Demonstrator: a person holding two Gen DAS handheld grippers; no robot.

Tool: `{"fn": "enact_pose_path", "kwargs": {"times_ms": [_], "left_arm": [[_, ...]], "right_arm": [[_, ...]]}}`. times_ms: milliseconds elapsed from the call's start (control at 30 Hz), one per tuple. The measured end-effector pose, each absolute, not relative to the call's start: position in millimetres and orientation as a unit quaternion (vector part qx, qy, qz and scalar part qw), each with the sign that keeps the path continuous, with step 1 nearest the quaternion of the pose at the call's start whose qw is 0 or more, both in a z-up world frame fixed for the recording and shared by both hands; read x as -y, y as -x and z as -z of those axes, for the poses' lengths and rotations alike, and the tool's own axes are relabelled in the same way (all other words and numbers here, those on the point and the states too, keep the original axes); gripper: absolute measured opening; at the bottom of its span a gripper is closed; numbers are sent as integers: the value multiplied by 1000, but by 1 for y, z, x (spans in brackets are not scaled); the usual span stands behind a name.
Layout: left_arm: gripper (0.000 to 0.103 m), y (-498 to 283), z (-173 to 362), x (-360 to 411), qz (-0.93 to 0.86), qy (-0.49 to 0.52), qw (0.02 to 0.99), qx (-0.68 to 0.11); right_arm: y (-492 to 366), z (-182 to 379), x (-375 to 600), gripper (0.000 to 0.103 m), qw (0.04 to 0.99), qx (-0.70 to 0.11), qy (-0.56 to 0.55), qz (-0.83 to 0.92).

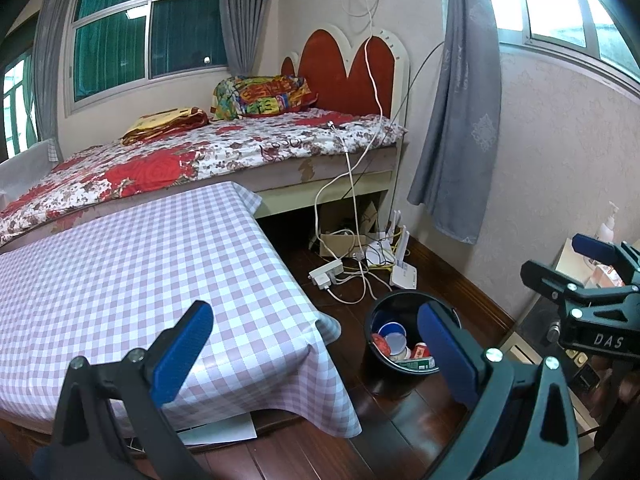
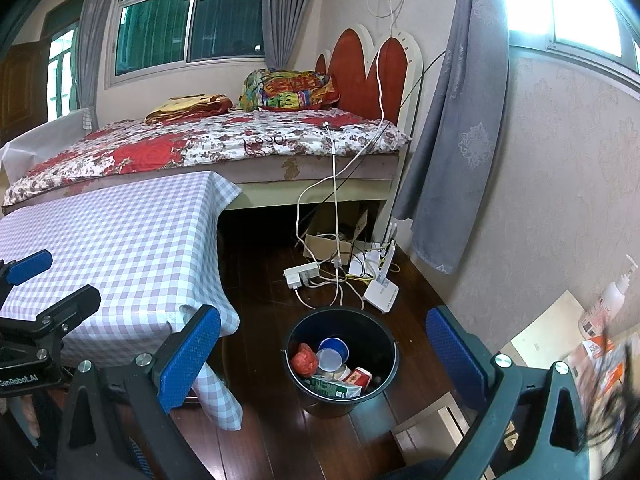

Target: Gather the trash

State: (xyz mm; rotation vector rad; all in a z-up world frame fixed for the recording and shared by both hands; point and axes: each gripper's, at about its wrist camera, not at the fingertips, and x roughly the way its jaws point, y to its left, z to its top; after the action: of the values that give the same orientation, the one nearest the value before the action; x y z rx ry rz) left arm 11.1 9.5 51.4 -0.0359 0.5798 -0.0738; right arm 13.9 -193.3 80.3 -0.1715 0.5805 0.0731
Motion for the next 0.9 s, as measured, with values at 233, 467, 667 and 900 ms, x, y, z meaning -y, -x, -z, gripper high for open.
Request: {"fn": "enact_pose_path", "kwargs": {"times_ms": [233,467,667,900], "left_arm": [[103,-11,-51,-9,37,16,958,-285],[103,-12,-51,-10,42,16,958,-284],[103,-13,-51,-8,44,13,957,-285],[103,-14,-49,-10,39,22,957,-287]], "right_arm": [[-14,-80,194,103,954,-286,83,-35],[-15,-78,193,103,953,-289,83,-33],[-15,-78,193,103,953,-289,82,-32],[-14,-78,193,103,953,-289,83,-32]]}}
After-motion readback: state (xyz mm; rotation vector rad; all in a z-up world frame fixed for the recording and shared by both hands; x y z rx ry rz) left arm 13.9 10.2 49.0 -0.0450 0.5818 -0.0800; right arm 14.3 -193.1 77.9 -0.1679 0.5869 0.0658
